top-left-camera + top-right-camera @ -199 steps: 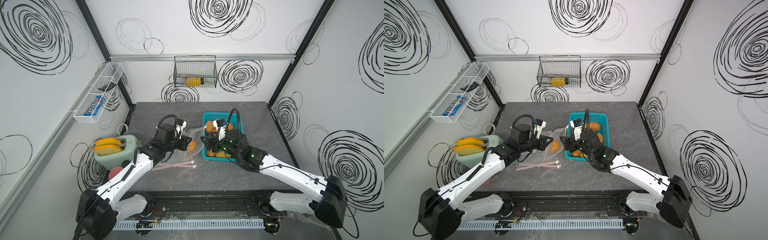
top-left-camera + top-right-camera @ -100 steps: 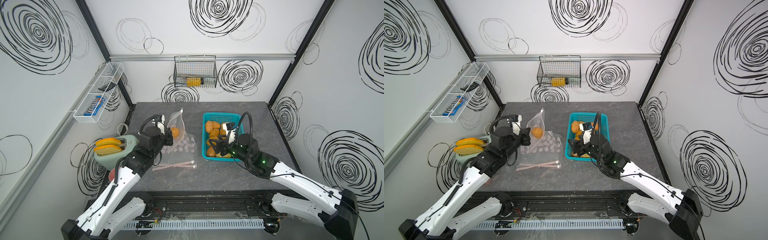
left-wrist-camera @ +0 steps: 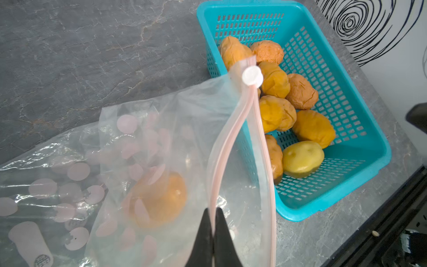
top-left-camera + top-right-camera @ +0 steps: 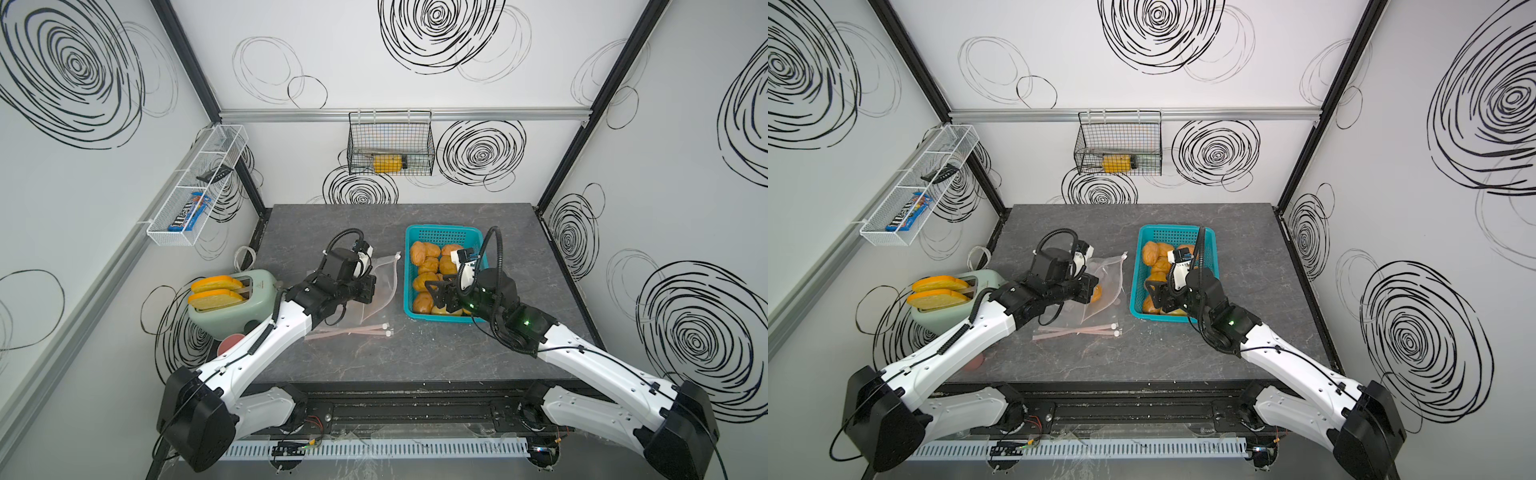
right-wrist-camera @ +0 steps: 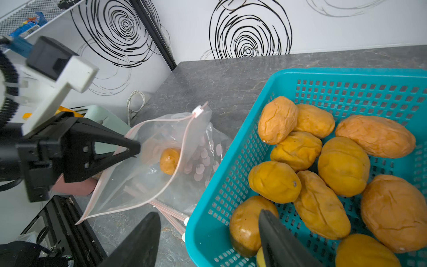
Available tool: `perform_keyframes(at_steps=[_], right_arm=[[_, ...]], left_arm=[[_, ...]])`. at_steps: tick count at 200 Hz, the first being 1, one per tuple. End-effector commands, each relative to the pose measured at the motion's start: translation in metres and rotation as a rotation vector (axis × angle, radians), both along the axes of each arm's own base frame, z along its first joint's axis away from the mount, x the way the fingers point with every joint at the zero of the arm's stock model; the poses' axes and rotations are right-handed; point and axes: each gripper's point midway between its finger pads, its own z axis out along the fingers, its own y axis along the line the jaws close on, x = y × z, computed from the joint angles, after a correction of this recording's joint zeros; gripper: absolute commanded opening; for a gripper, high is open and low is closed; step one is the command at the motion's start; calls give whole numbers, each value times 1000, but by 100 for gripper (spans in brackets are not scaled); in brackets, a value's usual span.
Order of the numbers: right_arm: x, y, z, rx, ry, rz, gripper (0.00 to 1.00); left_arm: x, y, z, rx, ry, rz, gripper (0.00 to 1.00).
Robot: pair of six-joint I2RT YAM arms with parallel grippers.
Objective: Put the potatoes into a zipper bag and zip it
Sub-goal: Pick up the potato from the basket.
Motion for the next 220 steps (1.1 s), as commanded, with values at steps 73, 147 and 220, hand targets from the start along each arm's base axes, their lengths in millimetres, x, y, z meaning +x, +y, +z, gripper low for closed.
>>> perform_keyframes(at_steps=[73,147,220], right_arm=[[30,-25,-76,-70,262,-22,72],[67,-9,-108,-49,405,-36,76],[93,0,-142,-89,480,-69,77]], left_arm=[[-14,-40,-16,59,62,-90,0],[-4,2,-2,-63,-22,25,0],[-7,4,-6,-36,-19,36,0]])
